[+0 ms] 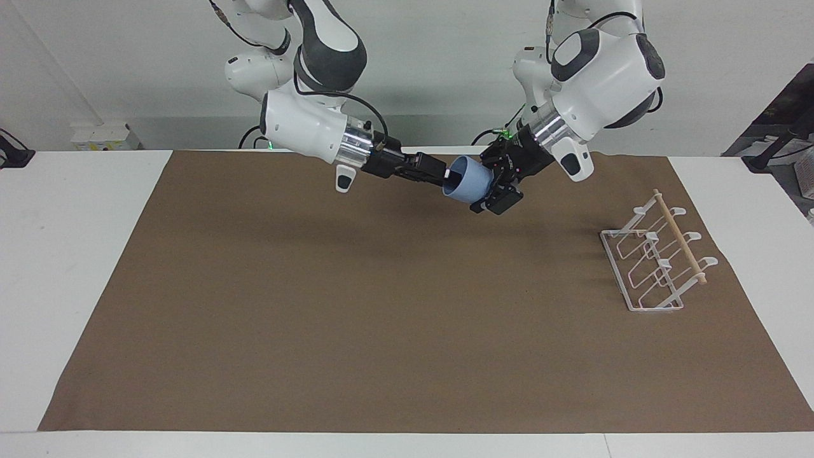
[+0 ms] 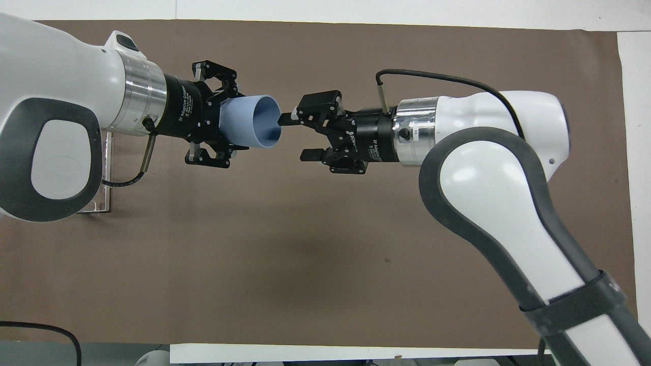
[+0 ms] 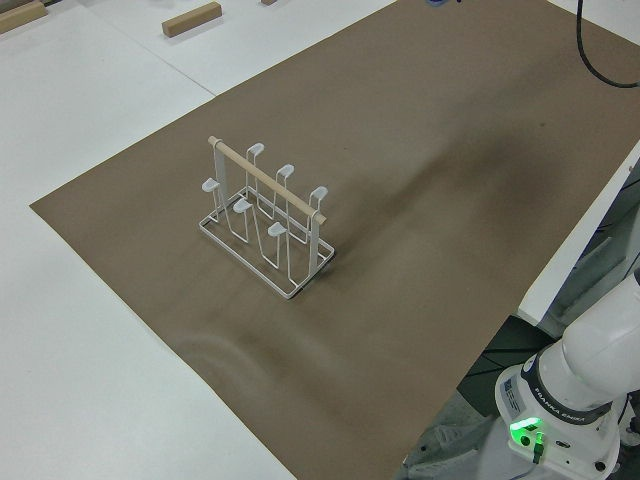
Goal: Hang cup on cup holder
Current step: 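Open the right gripper and withdraw it while the left gripper holds, then carry the cup with the left gripper onto the holder peg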
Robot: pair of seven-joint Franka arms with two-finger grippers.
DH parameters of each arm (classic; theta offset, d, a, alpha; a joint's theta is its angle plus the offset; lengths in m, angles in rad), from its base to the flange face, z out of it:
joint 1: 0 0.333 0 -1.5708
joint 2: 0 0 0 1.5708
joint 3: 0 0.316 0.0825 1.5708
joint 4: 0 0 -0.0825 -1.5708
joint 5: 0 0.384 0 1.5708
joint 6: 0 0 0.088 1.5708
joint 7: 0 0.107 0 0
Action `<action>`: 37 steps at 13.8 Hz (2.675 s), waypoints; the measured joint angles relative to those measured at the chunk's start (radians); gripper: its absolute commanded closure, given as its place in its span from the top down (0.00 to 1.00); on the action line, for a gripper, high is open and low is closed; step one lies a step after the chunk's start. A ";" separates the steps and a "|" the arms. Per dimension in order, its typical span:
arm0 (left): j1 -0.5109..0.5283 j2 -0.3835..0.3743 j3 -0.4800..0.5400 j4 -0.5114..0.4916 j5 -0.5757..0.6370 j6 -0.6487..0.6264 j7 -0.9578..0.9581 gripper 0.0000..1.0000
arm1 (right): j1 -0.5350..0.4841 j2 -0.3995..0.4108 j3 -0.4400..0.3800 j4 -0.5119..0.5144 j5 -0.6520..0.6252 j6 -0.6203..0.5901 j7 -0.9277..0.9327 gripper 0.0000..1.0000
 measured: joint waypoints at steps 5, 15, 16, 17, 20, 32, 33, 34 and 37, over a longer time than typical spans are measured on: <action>0.047 0.002 0.007 0.001 0.482 -0.112 -0.018 0.29 | -0.165 -0.068 -0.010 0.027 -0.375 -0.114 0.000 0.99; 0.155 0.202 0.013 0.000 1.422 -0.262 -0.256 0.29 | -0.435 -0.098 -0.017 0.168 -1.154 -0.621 -0.259 0.99; 0.164 0.224 0.013 0.000 1.496 -0.262 -0.298 0.29 | -0.434 -0.099 -0.023 0.199 -1.168 -0.675 -0.294 0.99; 0.167 0.247 0.013 -0.002 1.555 -0.263 -0.330 0.29 | -0.434 -0.102 -0.037 0.216 -1.171 -0.711 -0.328 0.99; 0.161 0.301 0.004 -0.009 1.628 -0.283 -0.388 0.29 | -0.436 -0.109 -0.071 0.223 -1.171 -0.743 -0.374 0.99; 0.154 0.309 0.002 -0.115 1.634 -0.304 -0.427 0.29 | -0.477 -0.110 -0.073 0.210 -1.175 -0.758 -0.381 0.99; 0.153 0.310 0.001 -0.122 1.634 -0.298 -0.442 0.29 | -0.477 -0.110 -0.071 0.210 -1.175 -0.758 -0.381 0.99; 0.153 0.310 0.001 -0.123 1.634 -0.286 -0.455 0.30 | -0.477 -0.111 -0.069 0.210 -1.175 -0.758 -0.381 0.99; 0.155 0.310 0.002 -0.124 1.634 -0.224 -0.499 0.50 | -0.477 -0.111 -0.070 0.209 -1.175 -0.758 -0.381 0.99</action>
